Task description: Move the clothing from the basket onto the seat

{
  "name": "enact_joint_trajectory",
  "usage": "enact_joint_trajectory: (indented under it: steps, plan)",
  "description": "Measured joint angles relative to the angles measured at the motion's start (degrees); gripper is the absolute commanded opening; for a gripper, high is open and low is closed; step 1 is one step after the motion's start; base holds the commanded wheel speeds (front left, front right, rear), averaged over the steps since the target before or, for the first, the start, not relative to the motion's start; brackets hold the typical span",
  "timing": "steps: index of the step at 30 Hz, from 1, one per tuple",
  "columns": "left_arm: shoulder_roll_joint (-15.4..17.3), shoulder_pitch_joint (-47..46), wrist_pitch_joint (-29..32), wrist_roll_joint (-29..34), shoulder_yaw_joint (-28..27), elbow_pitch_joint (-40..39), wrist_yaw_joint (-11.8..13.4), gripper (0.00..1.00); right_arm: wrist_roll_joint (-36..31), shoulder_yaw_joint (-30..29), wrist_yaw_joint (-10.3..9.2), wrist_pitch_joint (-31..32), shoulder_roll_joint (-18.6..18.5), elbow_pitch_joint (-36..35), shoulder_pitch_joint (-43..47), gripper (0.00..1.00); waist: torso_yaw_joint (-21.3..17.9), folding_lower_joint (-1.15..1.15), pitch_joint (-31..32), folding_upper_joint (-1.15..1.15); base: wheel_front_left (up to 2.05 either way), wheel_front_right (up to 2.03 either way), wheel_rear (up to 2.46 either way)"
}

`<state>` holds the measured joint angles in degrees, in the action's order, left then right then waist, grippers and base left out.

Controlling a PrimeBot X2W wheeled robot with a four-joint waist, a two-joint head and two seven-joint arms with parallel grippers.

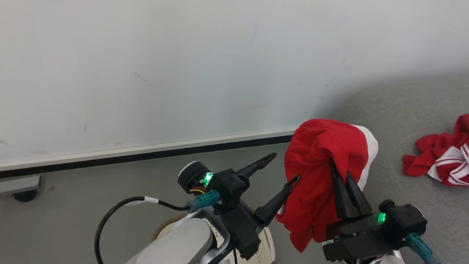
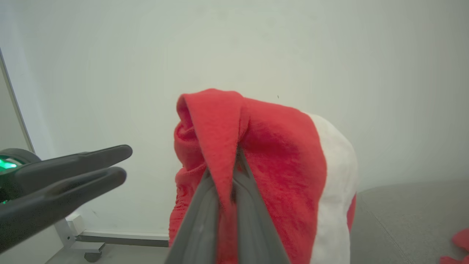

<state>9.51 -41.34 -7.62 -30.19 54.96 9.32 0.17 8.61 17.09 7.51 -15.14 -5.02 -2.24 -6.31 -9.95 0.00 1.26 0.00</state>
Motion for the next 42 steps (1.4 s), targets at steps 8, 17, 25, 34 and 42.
enact_joint_trajectory:
  steps: [8, 17, 25, 34, 42]
  plan:
    - [-0.32, -1.34, 0.08, 0.48, 0.47, -0.76, 0.08, 1.0, -0.15, -0.94, 0.0, 0.0, 0.11, -1.98, -0.01, 0.0, -6.32, 0.0, -1.39, 0.0, 0.0, 0.0, 0.0]
    - [-0.48, -2.87, 0.97, 0.88, 1.24, -0.99, -0.15, 1.0, -0.34, -2.13, 0.0, 0.0, 0.89, -4.15, 0.07, 0.0, -13.94, 0.0, -3.88, 0.0, 0.0, 0.0, 0.0]
    - [-0.57, -4.05, 2.65, 0.79, 2.61, -1.33, -1.43, 1.0, -0.3, -4.14, 0.0, 0.0, 1.65, -5.57, 1.14, 0.0, -19.61, 0.0, -7.18, 0.0, 0.0, 0.0, 0.0]
    - [-1.34, -6.47, 3.41, 0.89, 4.1, -0.59, -3.11, 1.0, 0.4, -7.08, 0.0, 0.0, 1.99, -8.18, 2.15, 0.0, -21.88, 0.0, -11.97, 0.0, 0.0, 0.0, 0.0]
    - [-0.48, -8.84, 6.23, 2.0, 4.72, -2.74, -2.6, 1.0, 3.57, -8.7, 0.0, 0.0, 2.02, -8.46, -1.4, 0.0, -22.49, 0.0, -16.15, 0.0, 0.0, 0.0, 0.0]
